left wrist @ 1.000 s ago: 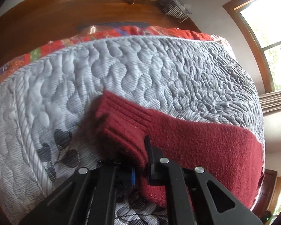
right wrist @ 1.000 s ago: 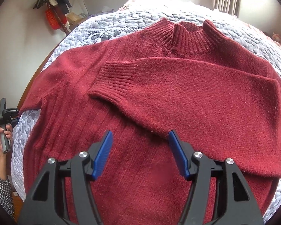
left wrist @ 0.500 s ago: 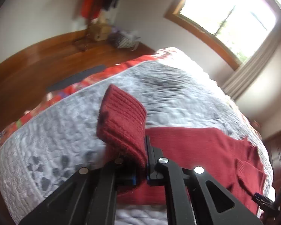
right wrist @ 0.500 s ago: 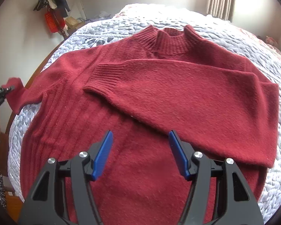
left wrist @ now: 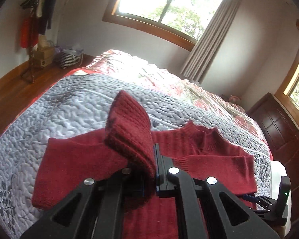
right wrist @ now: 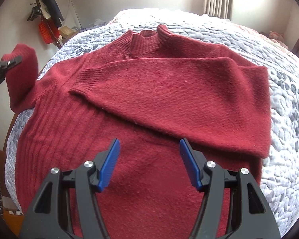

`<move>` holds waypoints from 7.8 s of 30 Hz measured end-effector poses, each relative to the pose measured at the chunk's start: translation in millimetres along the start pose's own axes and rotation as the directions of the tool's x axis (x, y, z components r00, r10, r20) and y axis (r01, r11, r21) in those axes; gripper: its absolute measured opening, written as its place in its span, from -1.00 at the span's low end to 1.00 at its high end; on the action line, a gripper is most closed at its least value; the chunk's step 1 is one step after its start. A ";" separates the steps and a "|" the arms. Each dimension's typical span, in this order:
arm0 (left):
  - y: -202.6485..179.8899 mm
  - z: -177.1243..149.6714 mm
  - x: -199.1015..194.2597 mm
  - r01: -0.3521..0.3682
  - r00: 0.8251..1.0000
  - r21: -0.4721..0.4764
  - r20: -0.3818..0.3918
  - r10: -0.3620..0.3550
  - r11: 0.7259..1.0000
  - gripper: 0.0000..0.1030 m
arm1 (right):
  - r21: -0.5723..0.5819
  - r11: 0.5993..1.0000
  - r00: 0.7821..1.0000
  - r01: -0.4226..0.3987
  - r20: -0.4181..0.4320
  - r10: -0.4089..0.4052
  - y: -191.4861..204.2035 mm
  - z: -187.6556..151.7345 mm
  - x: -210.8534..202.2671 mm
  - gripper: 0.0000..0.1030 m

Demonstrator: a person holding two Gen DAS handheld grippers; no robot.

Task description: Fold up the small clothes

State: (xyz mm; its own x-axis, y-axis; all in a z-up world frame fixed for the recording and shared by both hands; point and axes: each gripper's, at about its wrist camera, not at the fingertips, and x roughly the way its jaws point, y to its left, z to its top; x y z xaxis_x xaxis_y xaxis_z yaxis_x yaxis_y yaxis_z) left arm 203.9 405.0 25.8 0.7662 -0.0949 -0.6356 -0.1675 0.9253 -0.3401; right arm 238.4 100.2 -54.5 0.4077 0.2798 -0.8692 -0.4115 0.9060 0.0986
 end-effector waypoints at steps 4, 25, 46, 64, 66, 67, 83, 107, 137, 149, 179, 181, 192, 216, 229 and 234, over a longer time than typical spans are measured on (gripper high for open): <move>-58.8 -12.1 24.1 0.068 0.997 0.059 -0.038 -0.066 0.996 -0.87 | 0.029 1.000 1.000 -0.003 0.005 0.003 -18.0 -9.3 -4.4 0.20; -145.6 -106.7 126.9 0.236 0.923 0.224 -0.356 -0.146 0.946 -0.13 | 0.109 0.994 1.000 0.005 -0.015 -0.003 -61.7 -36.4 -2.1 0.26; 33.2 -54.0 75.0 -0.195 0.930 0.188 -0.275 0.242 0.963 0.08 | 0.155 0.967 0.974 -0.205 -0.070 0.217 -3.3 61.8 34.5 0.22; 49.9 -21.1 29.9 -0.146 0.976 0.092 -0.148 0.159 0.985 0.34 | 0.074 0.970 0.973 -0.230 0.000 0.230 3.1 85.3 22.9 -0.89; 51.1 -14.7 27.7 -0.163 0.975 0.088 -0.138 0.174 0.983 0.34 | 0.074 0.972 0.974 -0.224 0.041 0.221 -8.8 86.7 1.9 -0.89; 51.6 -12.7 28.9 -0.165 0.974 0.084 -0.141 0.176 0.983 0.35 | 0.073 0.974 0.976 -0.213 0.062 0.209 -15.2 86.5 -7.8 -0.89; 28.4 -42.4 105.6 -0.187 0.930 0.133 -0.294 0.218 0.973 0.35 | 0.227 0.971 0.996 -0.071 0.076 0.055 -126.1 64.4 -8.8 -0.89; 12.7 -42.0 130.7 -0.224 0.907 0.190 -0.319 0.276 0.956 0.00 | 0.333 0.935 0.993 -0.117 0.036 0.112 -162.2 49.7 32.8 -0.74; 29.9 -235.0 -82.3 -0.074 0.907 0.295 -0.378 0.187 0.952 0.41 | 0.177 0.982 0.995 -0.070 -0.061 0.082 -60.3 -228.8 -114.2 -0.07; 18.5 -274.8 -112.3 -0.045 0.902 0.290 -0.400 0.163 0.956 0.49 | 0.236 0.964 0.988 -0.119 -0.072 0.140 -57.1 -306.5 -135.7 -0.01; 24.4 -303.0 -116.6 -0.043 0.893 0.199 -0.431 0.127 0.979 -0.78 | 0.252 0.939 0.966 -0.233 -0.055 0.254 -24.0 -312.0 -123.3 -0.66; 27.6 -298.7 -120.5 -0.027 0.895 0.160 -0.436 0.096 0.987 -0.80 | 0.250 0.934 0.963 -0.256 -0.022 0.270 -22.5 -310.5 -131.4 -0.67; 27.4 -235.3 -146.1 0.122 0.923 0.024 -0.372 -0.104 0.992 -0.81 | 0.222 0.915 0.940 -0.337 0.140 0.313 -41.0 -264.5 -175.3 -0.68; 61.2 -135.8 5.4 0.088 0.897 -0.268 -0.397 -0.194 0.959 -0.73 | 0.578 0.734 0.926 -0.356 0.113 0.360 -155.2 -112.4 -52.4 -0.32; 95.3 -99.5 -46.9 0.017 0.968 -0.250 -0.239 -0.078 0.968 -0.13 | 0.475 0.842 0.966 -0.257 0.127 0.224 -174.3 -111.9 -88.1 -0.24; 69.4 -96.8 -54.0 0.006 0.978 -0.029 -0.209 -0.012 1.000 -0.05 | 0.402 0.883 0.969 -0.243 0.129 0.208 -166.6 -111.7 -95.1 -0.03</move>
State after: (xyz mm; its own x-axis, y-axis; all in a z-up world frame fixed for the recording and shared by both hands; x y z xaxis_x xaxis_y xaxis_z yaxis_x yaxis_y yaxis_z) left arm 90.8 438.8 -30.5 0.6212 -0.1813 -0.7624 -0.1807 0.9135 -0.3645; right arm 177.2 -112.8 -42.4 0.4148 0.5010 -0.7596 -0.1348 0.8594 0.4933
